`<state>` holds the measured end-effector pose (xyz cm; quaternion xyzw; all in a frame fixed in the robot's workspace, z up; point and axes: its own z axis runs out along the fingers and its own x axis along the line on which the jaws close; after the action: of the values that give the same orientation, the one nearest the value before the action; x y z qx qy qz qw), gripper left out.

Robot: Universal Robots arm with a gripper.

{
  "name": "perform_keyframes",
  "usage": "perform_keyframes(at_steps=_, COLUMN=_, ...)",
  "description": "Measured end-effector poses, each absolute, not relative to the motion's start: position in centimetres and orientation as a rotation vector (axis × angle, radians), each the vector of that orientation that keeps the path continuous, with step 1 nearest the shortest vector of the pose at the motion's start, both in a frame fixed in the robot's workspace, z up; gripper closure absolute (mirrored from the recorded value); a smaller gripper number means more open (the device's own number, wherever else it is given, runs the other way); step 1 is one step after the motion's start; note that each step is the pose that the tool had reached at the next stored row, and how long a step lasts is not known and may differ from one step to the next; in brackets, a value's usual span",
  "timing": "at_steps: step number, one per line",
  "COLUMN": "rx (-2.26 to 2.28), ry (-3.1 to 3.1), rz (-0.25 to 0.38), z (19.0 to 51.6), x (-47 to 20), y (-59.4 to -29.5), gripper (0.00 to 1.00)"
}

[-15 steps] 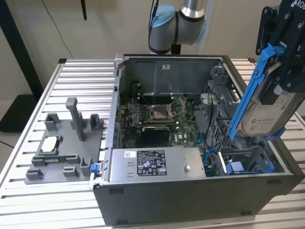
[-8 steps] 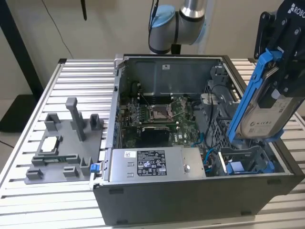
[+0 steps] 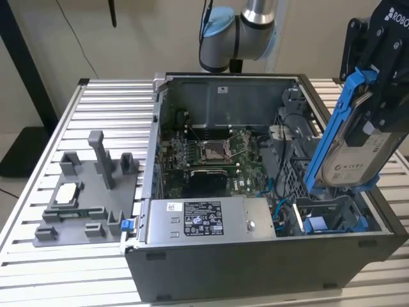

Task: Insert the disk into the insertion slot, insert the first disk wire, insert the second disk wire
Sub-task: 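Insert the disk into the insertion slot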

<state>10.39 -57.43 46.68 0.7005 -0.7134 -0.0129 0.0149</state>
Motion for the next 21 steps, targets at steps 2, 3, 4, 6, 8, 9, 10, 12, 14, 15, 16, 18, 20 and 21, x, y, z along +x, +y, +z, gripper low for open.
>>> perform_keyframes(at_steps=2, rx=2.180, ry=-2.220, rz=-0.040, z=46.6, x=10.4, y=-57.4, gripper=1.00)
perform_keyframes(at_steps=3, rx=2.180, ry=-2.220, rz=-0.040, z=46.5, x=10.4, y=-57.4, gripper=1.00)
perform_keyframes(at_steps=4, rx=2.180, ry=-2.220, rz=-0.040, z=46.4, x=10.4, y=-57.4, gripper=1.00)
perform_keyframes(at_steps=6, rx=2.180, ry=-2.220, rz=-0.040, z=46.3, x=10.4, y=-57.4, gripper=1.00)
perform_keyframes(at_steps=8, rx=2.180, ry=-2.220, rz=-0.040, z=46.1, x=10.4, y=-57.4, gripper=1.00)
perform_keyframes(at_steps=9, rx=2.180, ry=-2.220, rz=-0.040, z=46.0, x=10.4, y=-57.4, gripper=1.00)
perform_keyframes(at_steps=10, rx=2.180, ry=-2.220, rz=-0.040, z=46.0, x=10.4, y=-57.4, gripper=1.00)
perform_keyframes(at_steps=12, rx=2.180, ry=-2.220, rz=-0.040, z=45.8, x=10.4, y=-57.4, gripper=1.00)
perform_keyframes(at_steps=14, rx=2.180, ry=-2.220, rz=-0.040, z=45.7, x=10.4, y=-57.4, gripper=1.00)
perform_keyframes(at_steps=15, rx=2.180, ry=-2.220, rz=-0.040, z=45.6, x=10.4, y=-57.4, gripper=1.00)
perform_keyframes(at_steps=16, rx=2.180, ry=-2.220, rz=-0.040, z=45.5, x=10.4, y=-57.4, gripper=1.00)
perform_keyframes(at_steps=18, rx=2.180, ry=-2.220, rz=-0.040, z=45.2, x=10.4, y=-57.4, gripper=1.00)
perform_keyframes(at_steps=20, rx=2.179, ry=-2.220, rz=-0.040, z=44.9, x=10.4, y=-57.4, gripper=1.00)
perform_keyframes(at_steps=21, rx=2.179, ry=-2.220, rz=-0.041, z=44.8, x=10.4, y=-57.4, gripper=1.00)
